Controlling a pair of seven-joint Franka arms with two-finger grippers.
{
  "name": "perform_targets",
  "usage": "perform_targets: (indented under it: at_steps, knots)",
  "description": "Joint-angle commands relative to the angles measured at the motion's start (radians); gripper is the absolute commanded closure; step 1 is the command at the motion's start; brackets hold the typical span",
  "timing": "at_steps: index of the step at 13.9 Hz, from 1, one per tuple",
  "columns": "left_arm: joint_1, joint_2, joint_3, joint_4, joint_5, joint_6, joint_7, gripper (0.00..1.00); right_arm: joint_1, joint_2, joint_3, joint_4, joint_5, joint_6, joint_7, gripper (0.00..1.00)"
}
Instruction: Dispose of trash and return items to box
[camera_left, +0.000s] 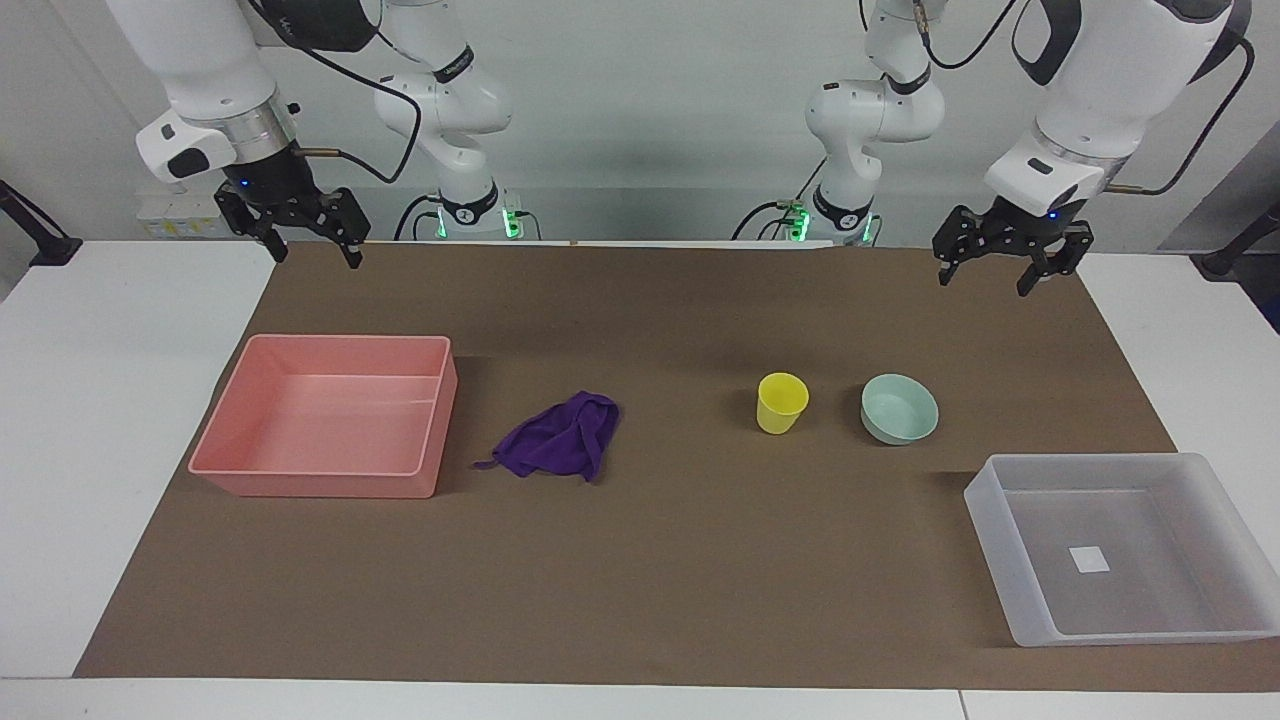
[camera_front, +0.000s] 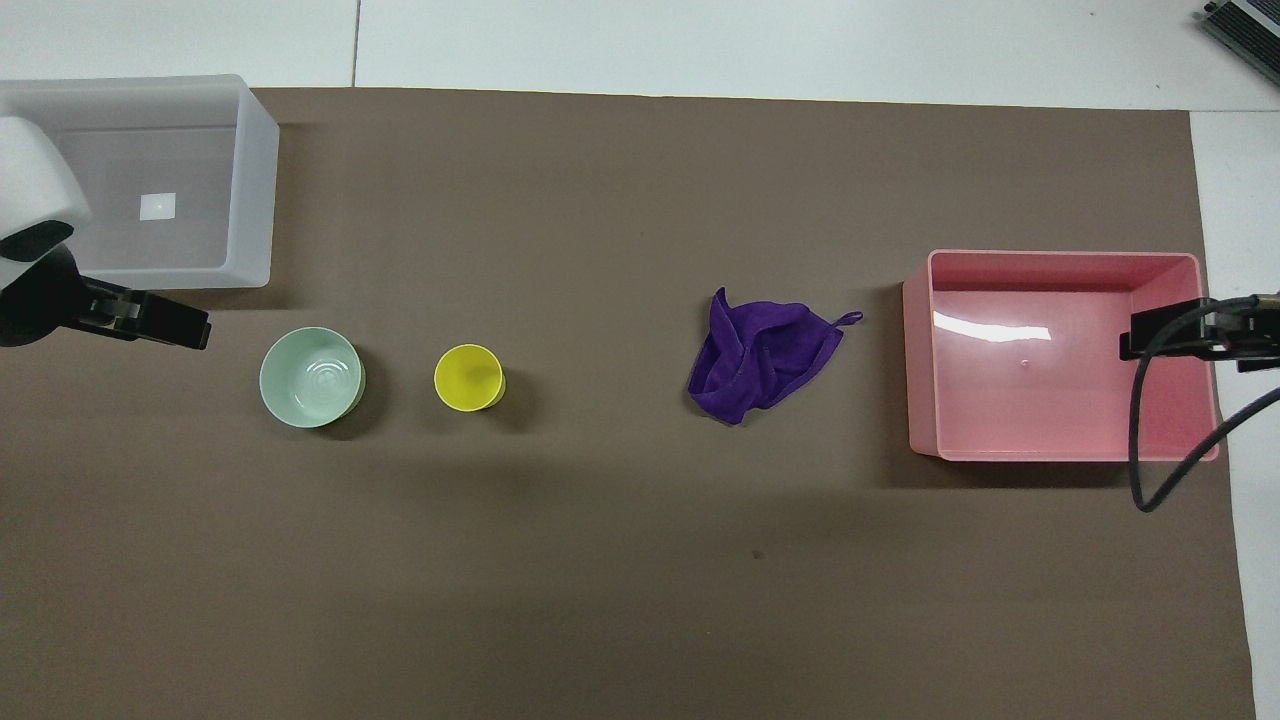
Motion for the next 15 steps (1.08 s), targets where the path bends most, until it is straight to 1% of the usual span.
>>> perform_targets:
  at_steps: [1,5,7,10,14,15]
  knots:
    - [-0.008,-0.002,0.005,0.003,0.013,-0.013,0.006,0.0,-0.013,-0.004,0.006,-0.008,0.017,-0.007,0.016,0.0]
    - [-0.008,-0.002,0.005,0.003,0.013,-0.013,0.006,0.0,-0.013,-0.009,0.006,-0.016,0.017,-0.005,0.018,0.0]
    - [-0.008,-0.002,0.005,0.003,0.013,-0.013,0.006,0.0,-0.013,-0.027,0.006,-0.052,0.017,0.01,0.018,0.0]
    - [-0.008,-0.002,0.005,0.003,0.013,-0.013,0.006,0.0,-0.008,-0.059,0.006,-0.128,0.017,0.076,0.018,0.0]
    - [-0.008,-0.002,0.005,0.003,0.013,-0.013,0.006,0.0,-0.005,-0.067,0.007,-0.146,0.017,0.087,0.004,0.0]
    - [-0.008,-0.002,0.005,0.003,0.013,-0.013,0.006,0.0,0.001,-0.07,0.007,-0.164,0.017,0.116,0.009,0.0]
